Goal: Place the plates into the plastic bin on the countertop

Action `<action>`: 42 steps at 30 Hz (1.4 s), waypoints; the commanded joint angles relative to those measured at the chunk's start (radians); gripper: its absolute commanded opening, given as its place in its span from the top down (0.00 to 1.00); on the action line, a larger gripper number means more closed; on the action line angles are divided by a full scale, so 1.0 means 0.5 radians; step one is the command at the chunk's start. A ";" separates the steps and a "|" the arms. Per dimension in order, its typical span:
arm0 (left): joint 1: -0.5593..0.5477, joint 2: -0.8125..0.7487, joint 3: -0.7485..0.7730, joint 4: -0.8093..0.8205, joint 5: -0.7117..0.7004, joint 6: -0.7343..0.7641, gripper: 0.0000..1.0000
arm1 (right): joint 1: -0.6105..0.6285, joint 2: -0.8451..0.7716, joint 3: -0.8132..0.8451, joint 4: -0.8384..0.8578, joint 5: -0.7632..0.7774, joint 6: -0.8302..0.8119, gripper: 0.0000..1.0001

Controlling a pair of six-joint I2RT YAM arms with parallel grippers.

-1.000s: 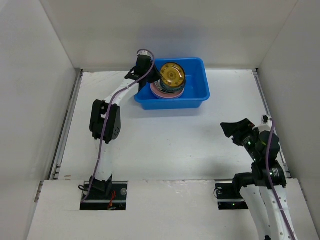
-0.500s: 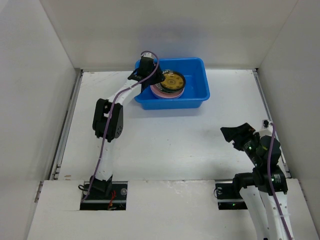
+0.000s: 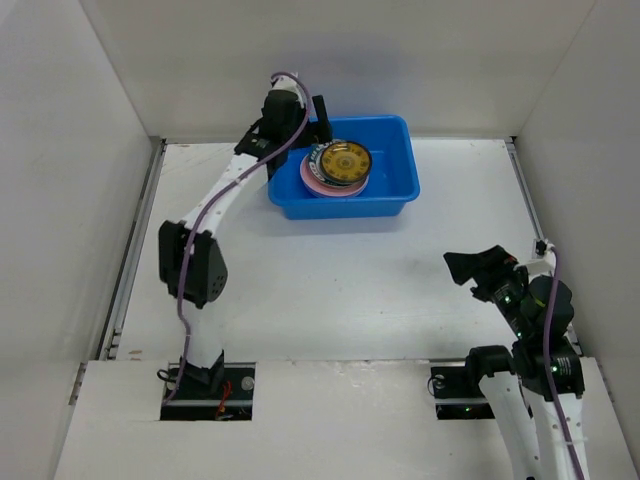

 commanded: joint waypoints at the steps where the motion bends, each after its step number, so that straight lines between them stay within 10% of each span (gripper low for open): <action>1: -0.047 -0.529 -0.052 -0.111 -0.208 0.219 0.00 | 0.014 -0.009 0.160 -0.062 0.041 -0.120 0.00; 17: 0.109 -2.112 -1.856 -0.682 -1.252 -0.148 0.00 | 0.247 0.454 0.523 -0.345 1.216 -0.624 0.00; 42: 0.266 -2.330 -1.942 -1.117 -1.178 -0.366 0.00 | 0.333 0.749 0.474 0.008 1.118 -0.498 0.00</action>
